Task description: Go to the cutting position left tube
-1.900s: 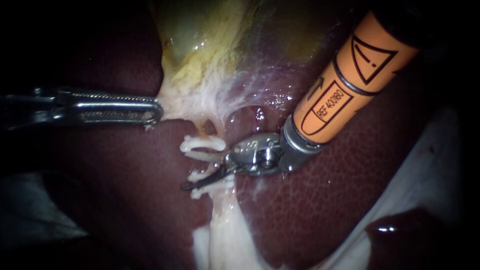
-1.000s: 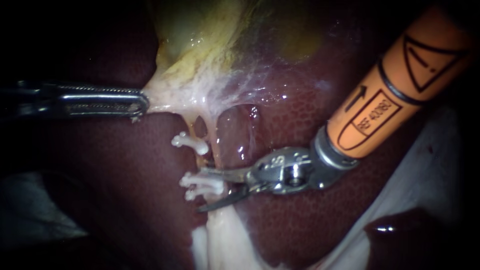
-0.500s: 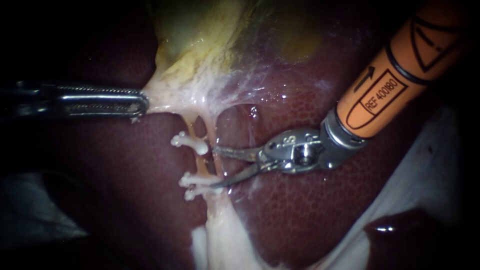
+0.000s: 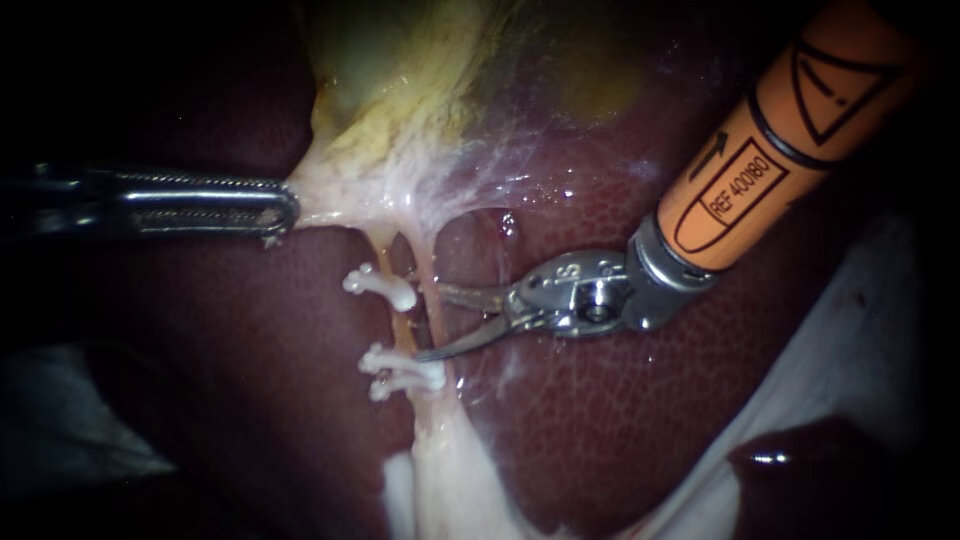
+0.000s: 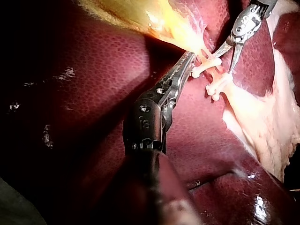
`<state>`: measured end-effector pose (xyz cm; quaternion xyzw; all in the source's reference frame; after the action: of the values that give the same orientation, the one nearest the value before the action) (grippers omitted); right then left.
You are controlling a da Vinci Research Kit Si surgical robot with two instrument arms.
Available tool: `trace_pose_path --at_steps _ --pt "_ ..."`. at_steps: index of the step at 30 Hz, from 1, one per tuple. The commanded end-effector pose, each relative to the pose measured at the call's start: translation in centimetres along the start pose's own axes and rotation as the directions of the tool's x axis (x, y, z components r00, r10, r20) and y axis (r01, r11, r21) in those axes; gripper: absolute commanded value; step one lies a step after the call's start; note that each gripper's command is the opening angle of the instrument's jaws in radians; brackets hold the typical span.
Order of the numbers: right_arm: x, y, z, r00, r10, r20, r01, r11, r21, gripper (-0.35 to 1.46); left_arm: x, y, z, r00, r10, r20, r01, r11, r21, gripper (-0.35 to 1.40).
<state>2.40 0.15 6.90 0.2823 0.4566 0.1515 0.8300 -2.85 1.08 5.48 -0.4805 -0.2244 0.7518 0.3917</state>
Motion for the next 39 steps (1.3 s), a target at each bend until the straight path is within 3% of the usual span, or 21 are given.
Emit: trace_pose_path --at_steps 1,11,20,24,39 --pt "0.0 -0.01 -0.02 1.0 -0.001 0.0 0.001 1.0 0.001 1.18 0.0 0.0 0.0 1.0 0.0 0.0 0.0 1.0 0.0 -0.35" --pt "-0.05 -0.08 -0.31 1.0 -0.003 0.0 0.003 1.0 0.021 1.18 -0.01 -0.01 -0.01 1.0 0.0 0.0 0.0 1.0 -0.001 -0.35" --pt "0.09 -0.38 -0.28 1.0 -0.019 0.003 0.019 0.997 0.074 1.18 -0.01 -0.01 -0.01 1.0 0.001 0.001 -0.001 1.0 -0.001 -0.35" --pt "0.15 -0.44 -0.16 0.999 -0.036 0.004 0.035 0.995 0.097 1.18 -0.01 -0.01 -0.01 1.0 0.001 0.0 -0.001 1.0 -0.001 -0.35" --pt "-0.09 -0.11 0.09 1.0 -0.007 0.027 0.005 0.997 0.074 1.18 -0.01 -0.01 0.01 1.0 0.001 0.0 -0.001 1.0 0.0 -0.35"
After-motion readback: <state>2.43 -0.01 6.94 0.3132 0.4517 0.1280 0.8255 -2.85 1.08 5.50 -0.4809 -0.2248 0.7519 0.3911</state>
